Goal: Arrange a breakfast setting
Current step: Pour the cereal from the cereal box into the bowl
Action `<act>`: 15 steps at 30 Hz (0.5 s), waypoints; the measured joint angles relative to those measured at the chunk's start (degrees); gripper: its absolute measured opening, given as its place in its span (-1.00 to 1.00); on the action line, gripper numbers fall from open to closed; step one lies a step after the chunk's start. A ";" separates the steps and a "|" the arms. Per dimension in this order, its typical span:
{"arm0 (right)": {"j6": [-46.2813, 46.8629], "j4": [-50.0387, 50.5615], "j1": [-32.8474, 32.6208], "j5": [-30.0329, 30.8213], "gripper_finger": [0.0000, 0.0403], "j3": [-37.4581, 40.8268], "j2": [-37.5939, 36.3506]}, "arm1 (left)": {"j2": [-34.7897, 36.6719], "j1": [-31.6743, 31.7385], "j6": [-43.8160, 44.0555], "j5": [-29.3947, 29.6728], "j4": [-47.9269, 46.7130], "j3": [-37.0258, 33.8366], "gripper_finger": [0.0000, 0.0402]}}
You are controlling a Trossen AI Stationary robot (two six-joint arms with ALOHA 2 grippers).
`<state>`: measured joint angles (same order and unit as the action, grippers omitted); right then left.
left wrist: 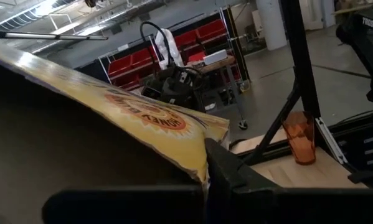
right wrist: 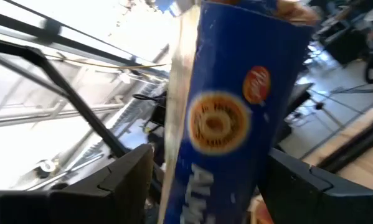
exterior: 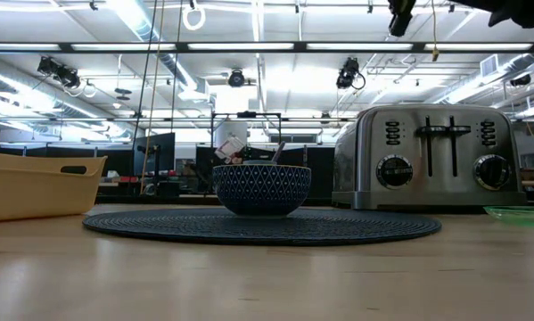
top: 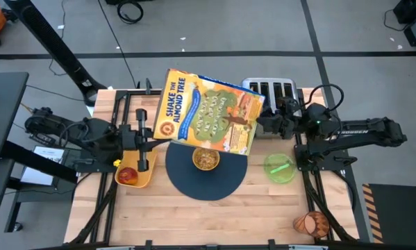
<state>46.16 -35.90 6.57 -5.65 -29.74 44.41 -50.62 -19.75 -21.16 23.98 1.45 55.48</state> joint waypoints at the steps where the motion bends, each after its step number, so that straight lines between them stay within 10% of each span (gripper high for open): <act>1: -0.28 0.99 0.00 0.64 0.36 0.00 -0.38 | 0.38 0.00 -0.01 0.07 -0.39 0.00 -0.98; 15: -1.74 7.51 0.04 7.70 0.36 0.00 -1.69 | 7.50 0.02 1.59 2.13 -6.84 0.00 -0.98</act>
<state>44.42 -28.39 6.61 2.05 -29.74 42.72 -43.12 -19.73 -19.57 26.11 -5.39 55.48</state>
